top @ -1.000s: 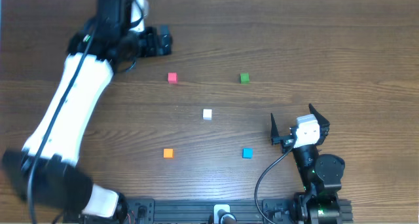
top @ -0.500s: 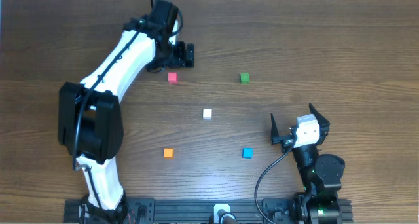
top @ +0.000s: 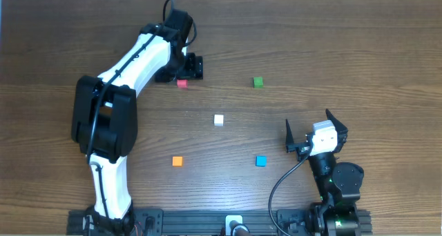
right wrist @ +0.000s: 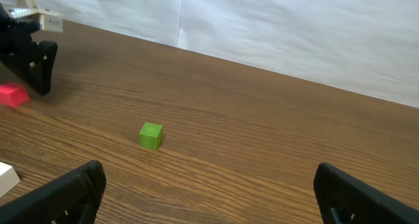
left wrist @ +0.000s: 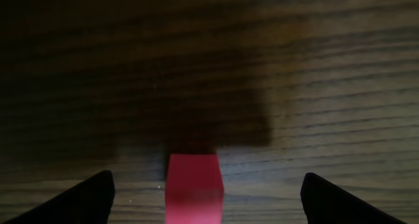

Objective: Stack Cubes

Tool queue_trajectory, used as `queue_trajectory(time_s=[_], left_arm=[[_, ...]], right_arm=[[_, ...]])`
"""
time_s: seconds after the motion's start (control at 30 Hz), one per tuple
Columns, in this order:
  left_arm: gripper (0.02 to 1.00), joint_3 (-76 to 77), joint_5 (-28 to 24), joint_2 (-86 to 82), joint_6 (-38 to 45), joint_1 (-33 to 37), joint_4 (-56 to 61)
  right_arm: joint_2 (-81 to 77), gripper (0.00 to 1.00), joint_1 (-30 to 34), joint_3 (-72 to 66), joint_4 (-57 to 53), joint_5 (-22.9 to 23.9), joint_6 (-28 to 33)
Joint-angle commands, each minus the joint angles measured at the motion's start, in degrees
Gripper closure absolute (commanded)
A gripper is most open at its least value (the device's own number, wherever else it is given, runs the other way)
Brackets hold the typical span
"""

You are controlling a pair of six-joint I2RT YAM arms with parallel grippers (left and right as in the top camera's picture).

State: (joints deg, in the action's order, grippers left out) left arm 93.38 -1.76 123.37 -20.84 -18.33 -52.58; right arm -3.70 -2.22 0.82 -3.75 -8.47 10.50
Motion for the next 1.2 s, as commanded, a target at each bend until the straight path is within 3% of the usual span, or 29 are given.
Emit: queue_trajectory(time_s=[0.03,0.47,0.8,1.2], left_arm=[[0.119,1.14,0.79,2.34,-0.70,-0.33,-0.22],[0.446,1.14,1.01,2.67,-0.90,-0.37,-0.24],[0.573,1.14,1.25,3.10,-0.90,-0.50,-0.85],[0.822,1.14,1.81,3.06,-2.21,-0.50,-0.81]], right_arm=[[0.20,0.009,0.42,-0.50,0.11,0.15,-0.15],[0.20,0.009,0.42,-0.50,0.13,0.15,-0.15],[0.20,0.007,0.42,-0.50,0.13,0.15,-0.15],[0.20,0.009,0.42,-0.50,0.13,0.15,-0.15]])
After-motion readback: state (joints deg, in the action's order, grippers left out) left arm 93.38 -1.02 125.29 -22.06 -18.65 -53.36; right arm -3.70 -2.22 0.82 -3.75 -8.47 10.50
